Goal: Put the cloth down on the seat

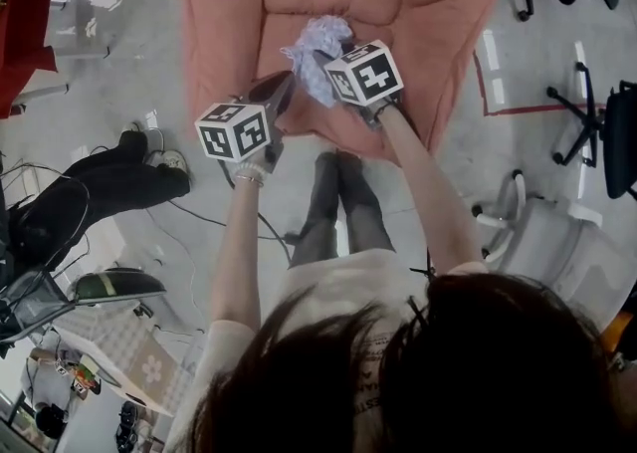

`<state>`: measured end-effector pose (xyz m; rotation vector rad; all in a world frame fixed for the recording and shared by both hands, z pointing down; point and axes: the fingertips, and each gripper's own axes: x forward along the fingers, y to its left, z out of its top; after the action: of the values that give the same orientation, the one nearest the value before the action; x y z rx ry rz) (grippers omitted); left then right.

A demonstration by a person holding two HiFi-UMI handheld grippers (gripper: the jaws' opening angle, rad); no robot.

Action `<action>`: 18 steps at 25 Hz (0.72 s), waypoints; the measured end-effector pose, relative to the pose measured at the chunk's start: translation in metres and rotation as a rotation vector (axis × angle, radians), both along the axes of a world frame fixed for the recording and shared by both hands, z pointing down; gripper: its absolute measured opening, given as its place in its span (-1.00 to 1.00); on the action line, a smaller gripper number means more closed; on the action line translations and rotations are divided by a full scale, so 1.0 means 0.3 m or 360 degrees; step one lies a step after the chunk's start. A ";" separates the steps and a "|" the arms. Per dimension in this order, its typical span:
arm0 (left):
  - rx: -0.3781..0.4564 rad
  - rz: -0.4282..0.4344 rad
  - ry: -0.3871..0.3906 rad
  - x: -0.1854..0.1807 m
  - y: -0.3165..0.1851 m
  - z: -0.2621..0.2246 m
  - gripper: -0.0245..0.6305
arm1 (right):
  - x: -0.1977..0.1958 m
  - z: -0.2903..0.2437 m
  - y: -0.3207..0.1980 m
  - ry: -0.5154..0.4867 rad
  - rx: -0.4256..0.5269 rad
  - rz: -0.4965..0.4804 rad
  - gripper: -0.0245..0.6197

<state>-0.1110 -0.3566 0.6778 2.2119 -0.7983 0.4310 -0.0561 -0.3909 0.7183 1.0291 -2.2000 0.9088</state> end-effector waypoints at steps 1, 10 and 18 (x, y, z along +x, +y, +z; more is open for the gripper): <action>-0.0010 0.0002 0.0002 0.001 0.001 0.008 -0.96 | 0.001 0.018 0.004 0.0015 -0.0029 0.0006 -0.70; -0.0077 0.0021 0.0003 0.005 0.039 0.068 -0.96 | 0.012 0.122 0.027 0.0133 -0.0167 0.0060 -0.66; -0.0112 0.0028 0.0005 0.006 0.072 0.102 -0.96 | 0.009 0.225 0.098 0.0168 -0.0329 0.0096 -0.54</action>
<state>-0.1092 -0.3351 0.7083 2.1552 -0.7512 0.4576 -0.0535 -0.3614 0.7858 1.0245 -1.9516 1.0594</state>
